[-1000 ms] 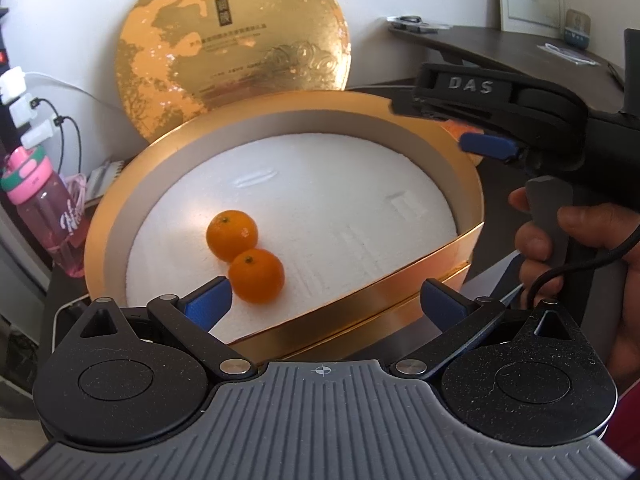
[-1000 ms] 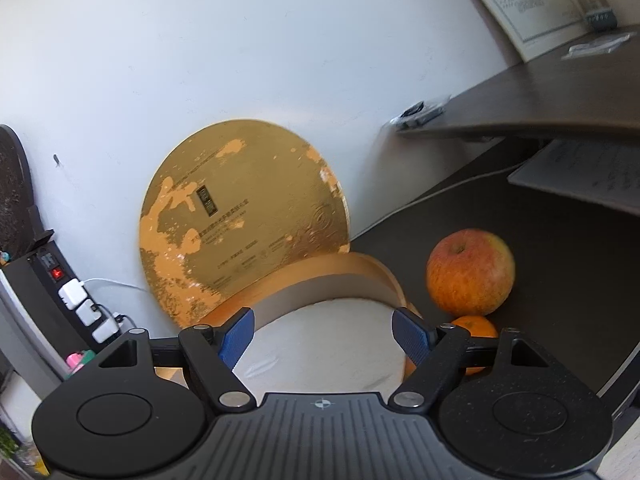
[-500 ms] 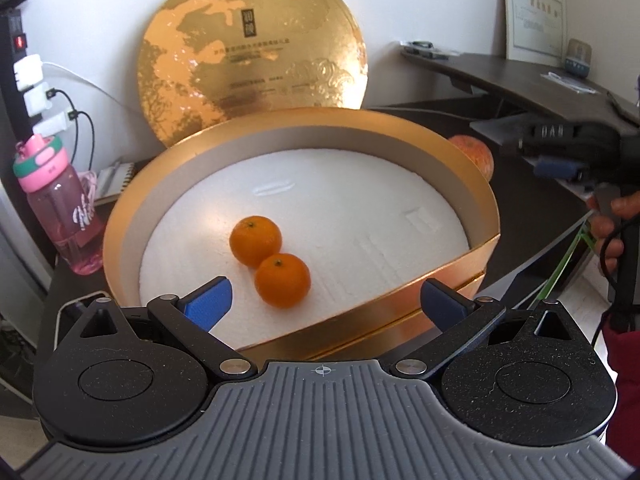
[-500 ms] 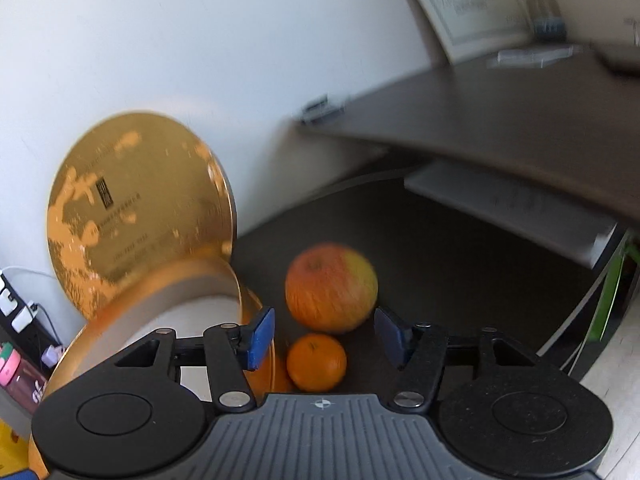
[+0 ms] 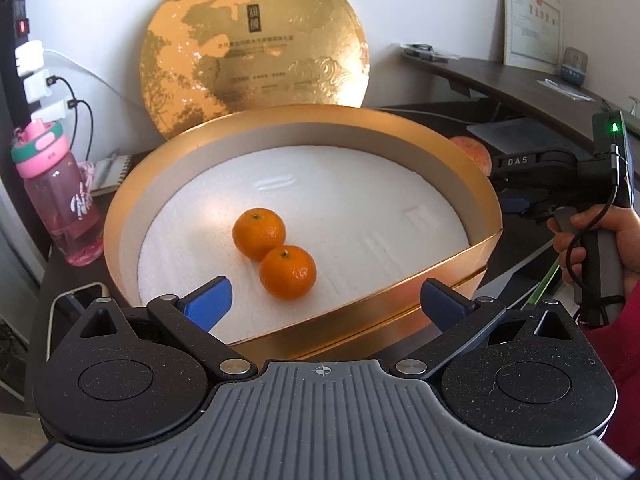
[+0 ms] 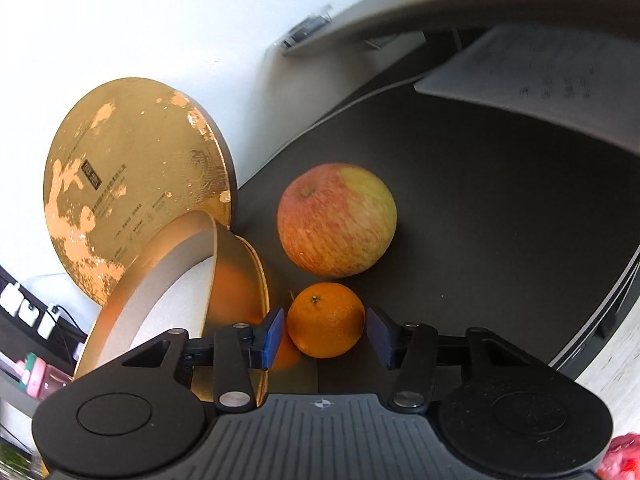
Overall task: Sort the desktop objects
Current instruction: 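Grasp the third mandarin orange with the right gripper and lift it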
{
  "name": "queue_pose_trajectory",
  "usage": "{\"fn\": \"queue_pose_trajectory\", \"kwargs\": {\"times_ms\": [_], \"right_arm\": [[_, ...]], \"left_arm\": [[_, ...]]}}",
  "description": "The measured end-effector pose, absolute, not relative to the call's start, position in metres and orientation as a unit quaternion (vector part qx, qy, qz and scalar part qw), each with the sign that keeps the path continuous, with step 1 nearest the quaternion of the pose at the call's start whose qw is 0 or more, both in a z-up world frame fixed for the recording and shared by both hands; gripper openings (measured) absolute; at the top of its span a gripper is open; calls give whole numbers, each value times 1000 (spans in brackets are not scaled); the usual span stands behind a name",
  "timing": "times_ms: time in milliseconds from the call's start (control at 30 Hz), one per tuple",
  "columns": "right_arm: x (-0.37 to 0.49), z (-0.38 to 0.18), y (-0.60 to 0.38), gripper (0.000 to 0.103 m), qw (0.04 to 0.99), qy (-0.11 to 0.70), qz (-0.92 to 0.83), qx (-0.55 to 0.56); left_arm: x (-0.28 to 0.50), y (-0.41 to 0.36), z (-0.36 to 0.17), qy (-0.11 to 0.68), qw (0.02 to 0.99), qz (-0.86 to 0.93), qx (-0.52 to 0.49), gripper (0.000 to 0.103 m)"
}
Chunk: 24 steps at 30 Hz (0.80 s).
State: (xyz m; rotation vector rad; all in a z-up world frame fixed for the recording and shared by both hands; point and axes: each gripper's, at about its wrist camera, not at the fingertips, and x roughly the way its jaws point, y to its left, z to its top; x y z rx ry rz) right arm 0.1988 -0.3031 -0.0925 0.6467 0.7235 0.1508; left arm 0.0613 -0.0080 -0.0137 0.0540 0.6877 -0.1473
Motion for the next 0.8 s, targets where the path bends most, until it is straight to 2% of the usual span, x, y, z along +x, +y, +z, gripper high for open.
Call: {"fn": "queue_pose_trajectory", "kwargs": {"times_ms": [267, 600, 800], "right_arm": [[202, -101, -308, 44, 867, 348, 83, 348], [181, -83, -319, 44, 889, 351, 21, 294], [157, -44, -309, 44, 920, 305, 30, 245]], "left_arm": [[64, -11, -16, 341, 937, -70, 28, 103], [56, -17, -17, 343, 936, -77, 31, 103], [45, -6, -16, 332, 940, -68, 24, 103]]}}
